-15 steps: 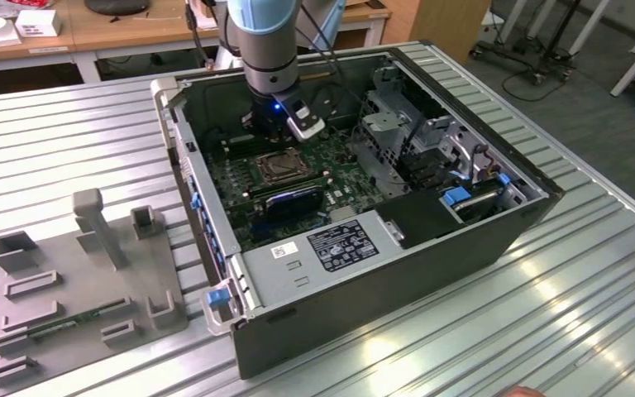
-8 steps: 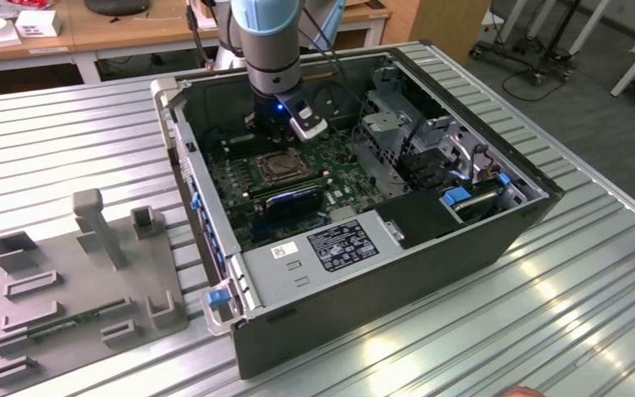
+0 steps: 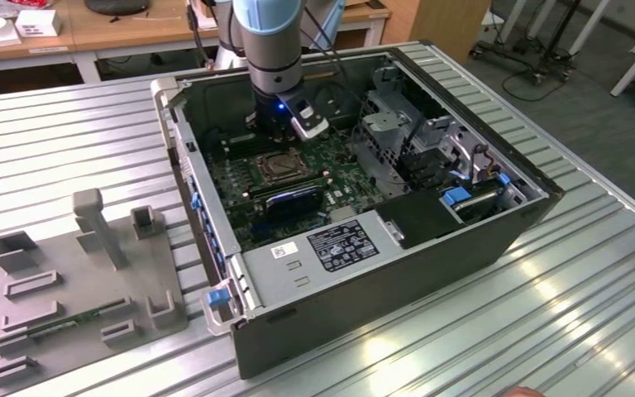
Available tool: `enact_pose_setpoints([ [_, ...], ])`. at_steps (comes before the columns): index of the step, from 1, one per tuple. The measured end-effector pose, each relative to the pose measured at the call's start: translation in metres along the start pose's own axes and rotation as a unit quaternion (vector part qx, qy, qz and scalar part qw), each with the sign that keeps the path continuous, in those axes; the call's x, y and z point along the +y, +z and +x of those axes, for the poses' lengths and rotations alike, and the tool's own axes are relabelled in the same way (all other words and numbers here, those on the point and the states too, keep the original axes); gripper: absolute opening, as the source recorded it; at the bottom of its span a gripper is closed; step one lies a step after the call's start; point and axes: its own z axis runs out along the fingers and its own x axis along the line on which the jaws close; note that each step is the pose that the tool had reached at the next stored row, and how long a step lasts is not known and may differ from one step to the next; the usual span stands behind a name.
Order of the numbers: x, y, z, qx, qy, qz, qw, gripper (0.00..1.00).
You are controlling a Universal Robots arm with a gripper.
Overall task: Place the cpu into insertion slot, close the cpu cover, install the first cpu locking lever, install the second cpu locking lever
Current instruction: 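Install the first cpu locking lever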
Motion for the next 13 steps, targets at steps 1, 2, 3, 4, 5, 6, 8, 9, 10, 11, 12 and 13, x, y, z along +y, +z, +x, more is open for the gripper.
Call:
enact_pose_setpoints([
  [1,0.0001,-0.0004,-0.0001,0.0002,0.0,-0.0002,1.0,0.1],
  [2,0.0003,-0.001,-0.0002,0.0004,0.0,-0.0002,1.0,0.1],
  [3,0.0005,-0.0018,-0.0004,0.0007,0.0,0.0,1.0,0.1],
  [4,0.0008,-0.0028,-0.0006,0.0009,0.0,0.0001,1.0,0.1],
  [5,0.0011,-0.004,-0.0009,0.0011,0.0,0.0001,1.0,0.1],
  [6,0.0014,-0.0052,-0.0011,0.0012,0.0,0.0001,1.0,0.1],
  [8,0.002,-0.0076,-0.0016,0.0016,0.0,0.0002,1.0,0.1],
  [9,0.0024,-0.0089,-0.0018,0.0018,0.0,0.0004,1.0,0.1],
  [10,0.0027,-0.0103,-0.0021,0.0019,0.0,0.0004,1.0,0.1],
  [11,0.0031,-0.0116,-0.0023,0.0019,0.0,0.0004,1.0,0.1],
  [12,0.0034,-0.013,-0.0025,0.002,0.0,0.0004,1.0,0.1],
  [13,0.0038,-0.0145,-0.0028,0.002,0.0,0.0004,1.0,0.1],
])
